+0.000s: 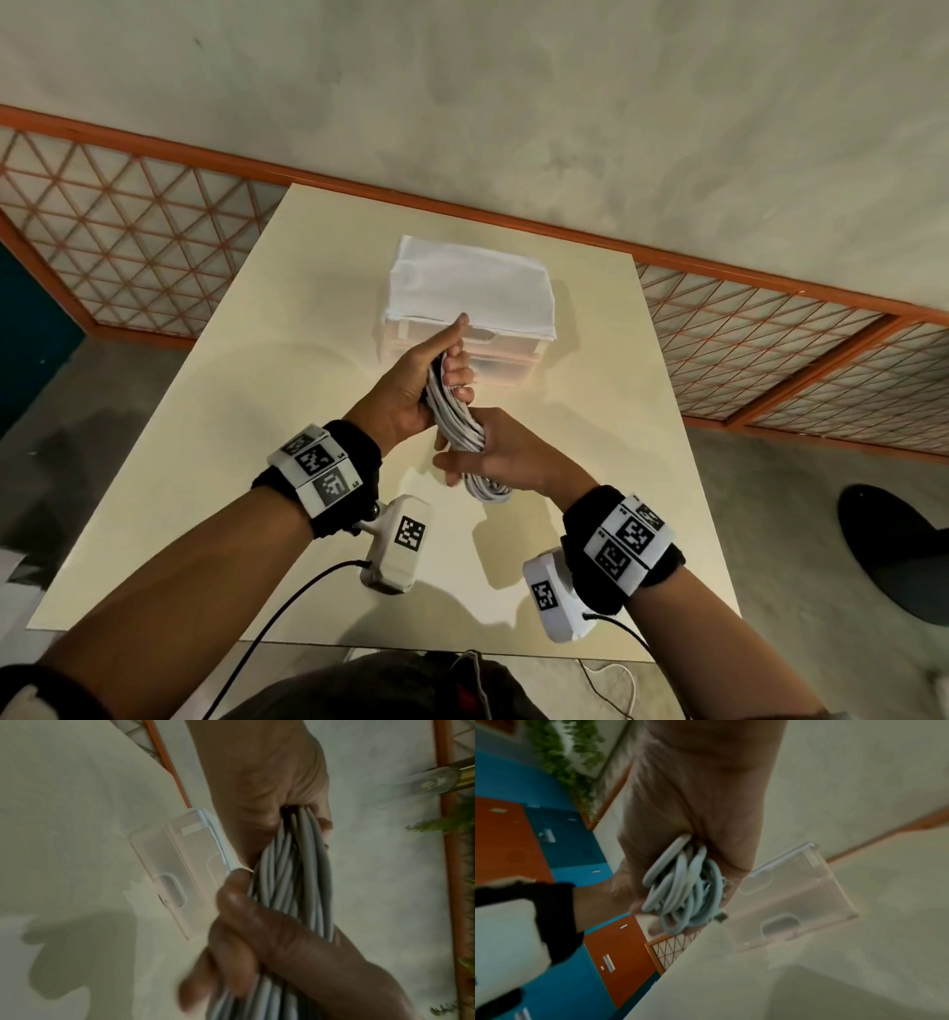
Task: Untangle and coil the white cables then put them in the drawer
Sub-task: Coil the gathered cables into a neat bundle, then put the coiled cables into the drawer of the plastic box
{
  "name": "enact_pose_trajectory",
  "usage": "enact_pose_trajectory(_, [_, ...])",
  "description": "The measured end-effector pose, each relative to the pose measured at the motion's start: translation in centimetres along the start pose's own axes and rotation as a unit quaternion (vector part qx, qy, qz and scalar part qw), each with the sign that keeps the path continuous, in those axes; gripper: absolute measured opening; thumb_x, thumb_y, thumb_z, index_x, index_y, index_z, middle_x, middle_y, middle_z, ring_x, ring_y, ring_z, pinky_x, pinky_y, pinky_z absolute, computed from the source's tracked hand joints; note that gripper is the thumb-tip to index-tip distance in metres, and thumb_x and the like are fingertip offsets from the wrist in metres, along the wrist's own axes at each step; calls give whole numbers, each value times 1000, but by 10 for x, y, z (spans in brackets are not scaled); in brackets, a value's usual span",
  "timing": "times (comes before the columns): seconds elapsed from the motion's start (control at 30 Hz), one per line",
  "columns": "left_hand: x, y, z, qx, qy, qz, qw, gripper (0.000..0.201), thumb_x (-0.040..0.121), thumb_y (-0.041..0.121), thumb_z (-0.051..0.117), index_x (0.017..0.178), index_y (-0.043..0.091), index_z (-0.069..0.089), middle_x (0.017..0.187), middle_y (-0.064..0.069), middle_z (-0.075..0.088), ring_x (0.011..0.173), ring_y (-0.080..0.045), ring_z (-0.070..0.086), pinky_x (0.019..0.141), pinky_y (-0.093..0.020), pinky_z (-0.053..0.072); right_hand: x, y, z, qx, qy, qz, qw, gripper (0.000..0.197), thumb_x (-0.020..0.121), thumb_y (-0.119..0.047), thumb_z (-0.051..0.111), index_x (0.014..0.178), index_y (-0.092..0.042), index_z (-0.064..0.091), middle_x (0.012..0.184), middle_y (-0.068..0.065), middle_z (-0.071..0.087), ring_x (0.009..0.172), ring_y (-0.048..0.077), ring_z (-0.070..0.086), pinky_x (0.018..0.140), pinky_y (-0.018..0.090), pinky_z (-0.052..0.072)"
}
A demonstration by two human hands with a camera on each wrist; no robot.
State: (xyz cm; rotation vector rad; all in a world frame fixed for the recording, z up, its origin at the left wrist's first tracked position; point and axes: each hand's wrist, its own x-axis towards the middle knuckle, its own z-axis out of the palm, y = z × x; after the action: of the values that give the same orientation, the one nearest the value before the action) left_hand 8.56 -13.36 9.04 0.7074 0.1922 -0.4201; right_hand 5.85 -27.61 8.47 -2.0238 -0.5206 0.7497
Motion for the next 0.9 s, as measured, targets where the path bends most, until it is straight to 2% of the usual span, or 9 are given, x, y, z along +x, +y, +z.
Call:
enact_pose_trajectory(0.13, [11, -10, -8, -25, 28, -9, 999, 39, 84, 37, 60, 51, 21, 47, 44, 10, 37, 38, -3, 37, 43, -16, 38, 6, 11, 3, 48, 16, 26, 998, 26, 83, -25, 72, 70, -11, 54, 56, 3, 58, 49, 17, 57, 59, 24, 50])
enact_pose_trajectory(0.23, [20, -17, -13, -68, 54, -8, 996, 36, 89, 35, 58, 57, 20, 49, 47, 9, 43, 42, -4, 45, 47, -17, 43, 10, 20, -2, 60, 46, 33, 997, 42, 87, -47, 57, 69, -8, 55, 49, -3, 58, 45, 16, 56, 56, 24, 50])
enact_pose_trajectory(0.33, [31, -24, -17, -44, 69, -12, 997, 36, 90, 32, 57, 57, 18, 51, 50, 5, 50, 45, -9, 51, 53, -20, 47, 13, 28, -7, 102, 60, 74, 990, 58, 79, -64, 46, 68, -8, 56, 47, -2, 57, 43, 19, 55, 53, 26, 50])
enact_pose_trajectory(0.47, [50, -37, -24, -26, 104, -24, 994, 35, 90, 37, 58, 63, 15, 58, 58, 1, 60, 56, -12, 60, 60, -24, 52, 24, 45, -16, 127, 38, 140, 981, 56, 87, -59, 51, 66, -7, 56, 54, 7, 58, 43, 21, 54, 52, 26, 49])
enact_pose_trajectory(0.53, [62, -44, -35, -40, 141, -30, 989, 45, 88, 55, 52, 84, 11, 63, 79, -5, 69, 77, -17, 68, 76, -31, 54, 28, 56, -21, 137, 26, 155, 978, 55, 88, -58, 51, 67, -8, 56, 57, 8, 58, 45, 21, 54, 52, 25, 49])
enact_pose_trajectory(0.6, [74, -50, -51, -70, 190, -34, 979, 65, 87, 64, 43, 115, 8, 58, 104, -11, 68, 96, -23, 65, 89, -38, 50, 29, 66, -25, 148, 18, 171, 974, 53, 89, -56, 52, 67, -8, 55, 58, 8, 58, 45, 21, 54, 51, 24, 49])
enact_pose_trajectory(0.67, [85, -53, -64, -68, 230, -37, 970, 70, 93, 61, 33, 132, 5, 45, 107, -9, 63, 96, -22, 61, 88, -34, 47, 29, 77, -29, 156, 16, 193, 969, 51, 89, -55, 52, 68, -8, 56, 59, 7, 58, 46, 21, 53, 50, 24, 49])
enact_pose_trajectory(0.8, [102, -54, -70, -89, 236, -16, 967, 72, 95, 56, 27, 138, -2, 35, 101, -6, 60, 108, -21, 58, 88, -32, 48, 26, 100, -36, 173, 16, 227, 958, 52, 88, -56, 52, 71, -8, 56, 62, 9, 58, 49, 22, 53, 53, 26, 49])
enact_pose_trajectory(0.9, [112, -58, -71, -88, 230, -8, 969, 71, 92, 59, 31, 126, -2, 44, 104, -12, 62, 96, -18, 62, 82, -31, 51, 25, 109, -40, 193, 24, 239, 952, 53, 86, -56, 55, 80, -4, 59, 65, 11, 56, 51, 23, 52, 53, 27, 49])
